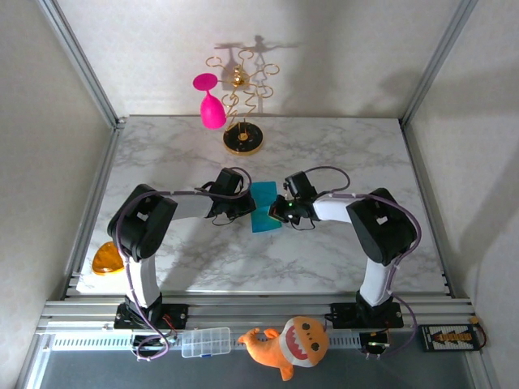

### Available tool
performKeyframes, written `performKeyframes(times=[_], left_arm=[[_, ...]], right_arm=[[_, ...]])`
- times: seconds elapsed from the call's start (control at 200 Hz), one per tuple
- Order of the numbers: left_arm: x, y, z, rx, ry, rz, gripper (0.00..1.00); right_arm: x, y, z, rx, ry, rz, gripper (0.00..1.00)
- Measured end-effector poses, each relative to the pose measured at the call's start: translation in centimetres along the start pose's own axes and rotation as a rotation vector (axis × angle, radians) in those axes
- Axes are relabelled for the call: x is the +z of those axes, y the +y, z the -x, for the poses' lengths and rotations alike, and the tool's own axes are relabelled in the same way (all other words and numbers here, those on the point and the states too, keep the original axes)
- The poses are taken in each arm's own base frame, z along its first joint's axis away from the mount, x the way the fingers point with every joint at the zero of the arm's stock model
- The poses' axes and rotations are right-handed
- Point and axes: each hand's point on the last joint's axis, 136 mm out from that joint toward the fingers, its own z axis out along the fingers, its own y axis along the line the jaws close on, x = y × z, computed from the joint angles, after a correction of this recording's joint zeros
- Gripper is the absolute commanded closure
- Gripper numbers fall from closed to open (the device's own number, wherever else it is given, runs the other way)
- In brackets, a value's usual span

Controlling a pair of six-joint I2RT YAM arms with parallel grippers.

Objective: Fold a paper plane with a square sheet of paper (pick it up from the middle)
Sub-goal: Fold the triangle a second time at the center of the table.

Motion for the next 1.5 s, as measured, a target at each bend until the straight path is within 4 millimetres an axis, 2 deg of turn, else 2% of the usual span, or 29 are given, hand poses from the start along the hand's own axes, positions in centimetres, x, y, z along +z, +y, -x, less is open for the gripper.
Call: performKeyframes(times=[0.17,0.34,0.431,0.501,0.666,0.906,0.986,1.081,1.177,1.312,1.502], left_arm=[[0.0,0.0,0.0,0.008,0.001,0.0,1.0],[0.0,-0.1,0.0,0.021,0.003,0.001,1.0],[0.1,-0.1,0.1,0.025,0.006,0.001,1.0],[0.1,-0.2,0.1,0.025,0.007,0.001,1.0],[0.1,-0.2,0.1,0.028,0.007,0.001,1.0],[0.0,-0.3,0.2,0.024,0.005,-0.002,1.0],[-0.1,-0.4,0.2,0.018,0.002,-0.005,0.92],[-1.3,-1.1,0.3,-0.005,-0.016,-0.026,0.84],[-3.3,-2.4,0.2,-0.024,-0.049,-0.074,0.82],[-4.8,-4.1,-1.1,-0.037,-0.057,-0.129,0.82],[-3.7,-3.8,-4.5,-0.061,0.01,-0.112,0.83]], right_arm=[[-1.0,0.0,0.3,-0.009,-0.024,0.002,0.98],[-1.2,2.3,1.4,-0.067,-0.046,0.042,0.98],[-0.6,3.9,1.9,-0.096,-0.045,0.067,0.98],[0.0,4.3,2.0,-0.105,-0.038,0.07,0.98],[1.2,3.1,1.5,-0.093,-0.013,0.04,0.99],[1.6,1.7,0.8,-0.069,-0.015,0.023,0.99],[1.7,1.7,0.8,-0.06,-0.019,0.027,0.99],[1.7,1.6,0.8,-0.043,-0.023,0.027,0.99],[1.7,1.5,0.8,-0.027,-0.027,0.03,0.99],[1.7,1.5,0.8,-0.012,-0.028,0.03,1.0],[1.7,1.4,0.8,-0.001,-0.027,0.028,0.99]])
